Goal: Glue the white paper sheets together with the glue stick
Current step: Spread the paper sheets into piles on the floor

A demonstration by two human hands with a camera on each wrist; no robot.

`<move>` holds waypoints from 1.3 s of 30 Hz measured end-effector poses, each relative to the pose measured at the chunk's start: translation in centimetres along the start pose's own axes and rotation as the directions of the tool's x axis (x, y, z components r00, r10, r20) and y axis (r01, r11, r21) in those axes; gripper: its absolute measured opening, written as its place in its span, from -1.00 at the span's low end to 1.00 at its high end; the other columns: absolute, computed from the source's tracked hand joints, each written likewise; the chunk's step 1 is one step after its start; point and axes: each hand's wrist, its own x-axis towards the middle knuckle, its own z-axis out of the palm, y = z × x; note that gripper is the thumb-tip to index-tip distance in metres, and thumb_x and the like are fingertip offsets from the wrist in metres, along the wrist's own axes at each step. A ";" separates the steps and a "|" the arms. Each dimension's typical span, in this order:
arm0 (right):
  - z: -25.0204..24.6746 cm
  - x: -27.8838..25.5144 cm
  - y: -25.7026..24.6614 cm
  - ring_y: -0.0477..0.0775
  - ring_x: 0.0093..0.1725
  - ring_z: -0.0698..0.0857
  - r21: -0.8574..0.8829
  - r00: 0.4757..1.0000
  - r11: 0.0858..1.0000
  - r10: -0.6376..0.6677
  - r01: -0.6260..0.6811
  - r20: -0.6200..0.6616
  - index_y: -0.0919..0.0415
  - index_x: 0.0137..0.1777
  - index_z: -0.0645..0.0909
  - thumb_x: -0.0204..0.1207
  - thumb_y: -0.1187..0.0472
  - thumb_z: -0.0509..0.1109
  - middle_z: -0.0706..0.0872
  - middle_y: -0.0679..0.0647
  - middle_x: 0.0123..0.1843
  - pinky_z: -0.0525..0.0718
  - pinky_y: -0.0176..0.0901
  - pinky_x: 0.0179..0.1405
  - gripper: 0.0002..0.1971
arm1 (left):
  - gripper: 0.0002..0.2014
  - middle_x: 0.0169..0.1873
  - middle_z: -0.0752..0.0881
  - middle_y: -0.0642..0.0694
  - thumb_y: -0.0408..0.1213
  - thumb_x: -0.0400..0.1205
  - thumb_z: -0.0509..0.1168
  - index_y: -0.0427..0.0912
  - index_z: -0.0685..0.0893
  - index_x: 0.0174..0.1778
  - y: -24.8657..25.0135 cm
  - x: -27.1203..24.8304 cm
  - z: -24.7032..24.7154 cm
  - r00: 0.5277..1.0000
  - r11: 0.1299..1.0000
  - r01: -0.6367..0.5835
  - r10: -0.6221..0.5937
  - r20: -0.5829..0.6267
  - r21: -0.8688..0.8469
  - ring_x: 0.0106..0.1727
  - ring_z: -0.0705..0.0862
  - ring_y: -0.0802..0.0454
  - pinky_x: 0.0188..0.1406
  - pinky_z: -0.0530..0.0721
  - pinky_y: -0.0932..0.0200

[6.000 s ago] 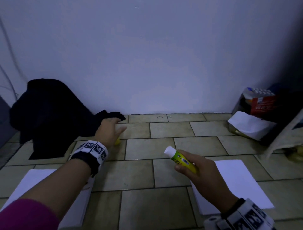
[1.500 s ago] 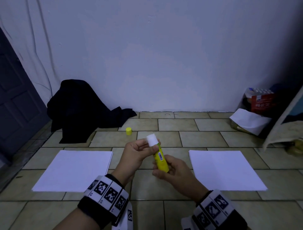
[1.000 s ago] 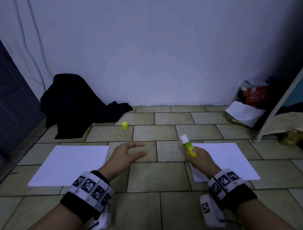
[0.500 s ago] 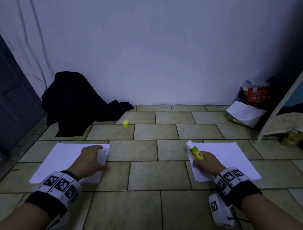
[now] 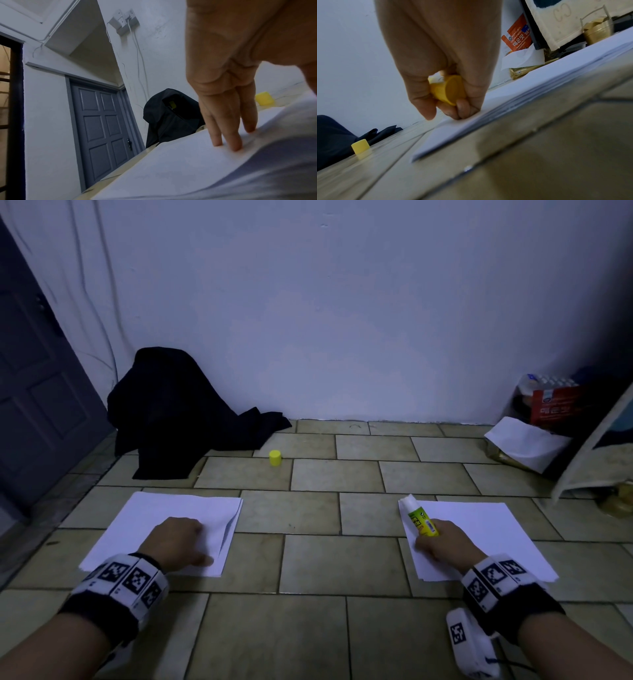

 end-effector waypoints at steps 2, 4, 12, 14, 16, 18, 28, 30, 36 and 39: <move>0.0 0.1 0.1 0.06 -0.40 0.41 0.006 1.000 1.000 -0.003 0.003 -0.004 0.19 -0.40 0.35 0.42 0.36 0.43 0.47 0.09 -0.42 0.32 -0.16 -0.37 -0.70 | -0.43 0.39 0.60 -0.05 0.15 0.61 0.29 -0.09 0.47 0.47 0.1 -0.2 -0.3 1.000 1.000 -0.017 0.017 0.027 0.017 0.37 0.55 0.03 0.29 0.45 0.24; 0.0 0.1 0.1 0.06 -0.39 0.41 0.009 1.000 1.000 -0.003 0.004 -0.004 0.18 -0.39 0.36 0.42 0.35 0.43 0.46 0.09 -0.43 0.31 -0.15 -0.37 -0.70 | -0.40 0.43 0.56 -0.09 0.15 0.67 0.20 -0.13 0.39 0.54 0.1 -0.3 -0.5 0.998 0.999 -0.035 0.033 0.056 0.030 0.40 0.53 0.00 0.31 0.42 0.22; 0.1 0.3 0.5 0.09 -0.35 0.45 0.055 1.000 0.998 -0.005 0.005 0.004 0.18 -0.39 0.39 0.39 0.35 0.46 0.49 0.13 -0.41 0.35 -0.13 -0.28 -0.71 | -0.42 0.49 0.46 -0.18 0.08 0.73 0.11 -0.22 0.28 0.58 -0.1 -0.2 -0.2 0.991 0.997 -0.060 0.054 0.122 0.039 0.44 0.49 -0.06 0.37 0.40 0.17; 0.1 0.2 0.5 0.08 -0.35 0.45 0.056 1.000 0.998 -0.008 0.007 0.007 0.18 -0.37 0.40 0.40 0.34 0.46 0.50 0.13 -0.41 0.36 -0.13 -0.28 -0.73 | -0.46 0.52 0.42 -0.20 0.04 0.76 0.05 -0.23 0.27 0.57 -0.2 -0.2 -0.1 0.989 0.998 -0.057 0.054 0.137 0.024 0.46 0.48 -0.09 0.39 0.41 0.15; 0.1 0.2 0.6 0.08 -0.35 0.45 0.060 1.000 0.998 -0.011 0.010 0.009 0.19 -0.36 0.40 0.40 0.33 0.46 0.49 0.13 -0.41 0.35 -0.14 -0.28 -0.73 | -0.50 0.55 0.38 -0.21 -0.04 0.79 0.00 -0.24 0.24 0.59 -0.1 -0.3 -0.1 0.990 0.998 -0.055 0.051 0.132 0.027 0.50 0.44 -0.11 0.44 0.37 0.12; 0.1 0.3 0.7 0.08 -0.36 0.44 0.070 1.000 0.997 -0.013 0.012 0.007 0.19 -0.36 0.40 0.41 0.34 0.46 0.48 0.12 -0.42 0.34 -0.13 -0.29 -0.73 | -0.51 0.59 0.31 -0.24 -0.10 0.81 -0.03 -0.26 0.21 0.63 0.1 -0.5 -0.1 0.985 0.996 -0.071 0.062 0.158 0.053 0.57 0.36 -0.14 0.49 0.30 0.08; -0.1 0.3 0.8 0.09 -0.37 0.47 0.080 1.000 0.997 -0.021 0.019 0.020 0.21 -0.33 0.43 0.42 0.31 0.47 0.52 0.12 -0.43 0.38 -0.15 -0.31 -0.76 | -0.56 0.54 0.38 -0.20 -0.19 0.83 -0.08 -0.25 0.15 0.61 -0.8 -0.5 -0.7 0.977 0.986 -0.095 0.118 0.175 -0.134 0.51 0.42 -0.06 0.39 0.33 0.21; -0.1 0.2 0.8 0.09 -0.37 0.47 0.090 1.000 0.996 -0.017 0.015 0.022 0.22 -0.32 0.43 0.42 0.32 0.47 0.51 0.13 -0.43 0.38 -0.13 -0.30 -0.76 | -0.61 0.43 0.52 -0.18 -0.17 0.81 -0.01 -0.24 0.32 0.53 -1.3 -0.1 -0.6 0.977 0.987 -0.126 0.141 0.161 -0.102 0.41 0.51 -0.03 0.28 0.38 0.24; -0.2 0.0 0.8 0.09 -0.42 0.47 0.101 1.000 0.995 -0.021 0.018 0.021 0.22 -0.35 0.42 0.42 0.34 0.46 0.51 0.12 -0.47 0.39 -0.16 -0.34 -0.74 | -0.77 0.07 0.76 -0.19 -0.30 0.71 0.15 -0.21 0.71 0.11 -3.1 1.1 -0.3 0.980 0.996 -0.008 -0.010 -0.197 -0.091 0.11 0.68 -0.11 -0.01 0.48 0.14; -0.2 0.0 0.7 0.07 -0.44 0.46 0.118 1.000 0.993 -0.022 0.020 0.018 0.23 -0.35 0.41 0.42 0.36 0.46 0.50 0.12 -0.48 0.38 -0.19 -0.37 -0.74 | -0.79 -0.20 0.75 -0.28 -0.44 0.57 0.26 -0.27 0.76 0.04 -3.5 0.5 -1.8 0.904 0.979 0.033 -0.116 -0.411 -0.203 -0.19 0.68 -0.21 -0.25 0.51 0.07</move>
